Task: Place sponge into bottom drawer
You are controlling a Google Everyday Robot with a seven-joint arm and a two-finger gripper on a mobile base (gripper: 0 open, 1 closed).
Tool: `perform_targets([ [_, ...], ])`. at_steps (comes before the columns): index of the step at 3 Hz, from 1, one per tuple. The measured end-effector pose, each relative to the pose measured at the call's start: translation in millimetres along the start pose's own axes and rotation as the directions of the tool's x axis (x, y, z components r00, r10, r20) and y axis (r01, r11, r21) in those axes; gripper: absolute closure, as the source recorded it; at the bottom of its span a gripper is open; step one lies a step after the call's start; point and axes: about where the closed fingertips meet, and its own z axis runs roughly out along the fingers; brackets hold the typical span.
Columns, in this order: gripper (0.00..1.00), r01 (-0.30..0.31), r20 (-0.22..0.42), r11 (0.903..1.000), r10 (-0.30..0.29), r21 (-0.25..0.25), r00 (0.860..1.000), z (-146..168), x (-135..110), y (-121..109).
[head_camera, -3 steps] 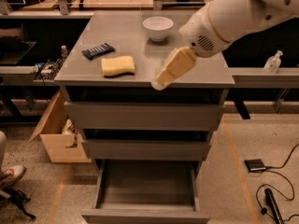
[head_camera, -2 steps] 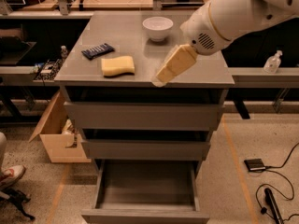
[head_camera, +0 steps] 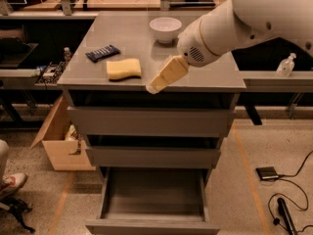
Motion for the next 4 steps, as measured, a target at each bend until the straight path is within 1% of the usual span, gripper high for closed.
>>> perform_targets([
  [1,0.0,-0.013,0.039,0.9998,0.013,0.014,0.999,49,-8,-22],
  [2,0.0,-0.005,0.059,0.9999,0.004,0.014,0.998,89,-21,-39],
  [3,0.0,0.012,0.06,0.9998,-0.011,-0.013,0.998,126,-32,-45],
  [4,0.0,0.012,0.048,0.9994,-0.011,-0.033,0.999,150,-35,-50],
])
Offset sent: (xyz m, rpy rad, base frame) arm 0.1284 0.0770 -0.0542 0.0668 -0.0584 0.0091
